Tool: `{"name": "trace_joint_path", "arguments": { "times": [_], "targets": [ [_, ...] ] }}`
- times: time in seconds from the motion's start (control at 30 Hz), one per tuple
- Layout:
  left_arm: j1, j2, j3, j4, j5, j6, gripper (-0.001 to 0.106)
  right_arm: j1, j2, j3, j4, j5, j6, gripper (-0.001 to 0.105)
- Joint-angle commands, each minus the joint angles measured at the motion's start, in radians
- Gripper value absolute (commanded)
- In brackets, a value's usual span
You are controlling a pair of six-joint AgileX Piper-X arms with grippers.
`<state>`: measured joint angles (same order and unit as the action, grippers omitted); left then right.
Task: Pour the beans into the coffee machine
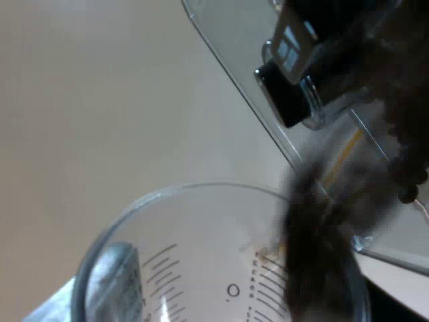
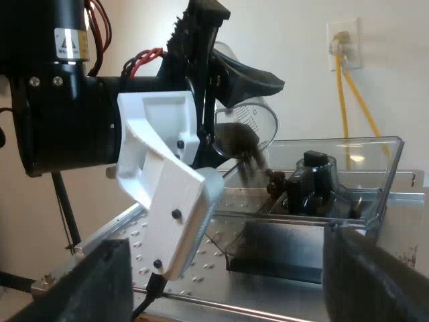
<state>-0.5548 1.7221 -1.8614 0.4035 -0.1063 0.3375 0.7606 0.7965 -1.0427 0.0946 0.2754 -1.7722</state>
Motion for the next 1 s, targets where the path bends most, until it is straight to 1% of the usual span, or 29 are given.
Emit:
{"name": "trace_joint_path", "arguments": {
  "times": [0.03,0.6,0.83,0.97,1.0],
  "targets": [
    [0.006,-0.006,-0.004,-0.024,-0.01,0.049,0.035,0.002,-0.012,-0.007,-0.007,-0.01,-0.003,0.062],
    [0.008,-0.006,-0.004,-0.028,-0.01,0.048,0.034,0.002,-0.012,-0.007,-0.007,-0.01,-0.003,0.062],
    [0.008,-0.006,-0.004,-0.028,-0.01,0.048,0.029,0.002,-0.012,-0.007,-0.007,-0.01,-0.003,0.062],
    [0.008,-0.006,-0.004,-0.028,-0.01,0.015,0.029,0.002,-0.012,-0.007,-0.007,-0.01,-0.003,0.062],
    [0.008,-0.006,-0.004,-0.028,-0.01,-0.008,0.029,0.002,-0.012,-0.007,-0.007,-0.01,-0.003,0.062]
  ]
}}
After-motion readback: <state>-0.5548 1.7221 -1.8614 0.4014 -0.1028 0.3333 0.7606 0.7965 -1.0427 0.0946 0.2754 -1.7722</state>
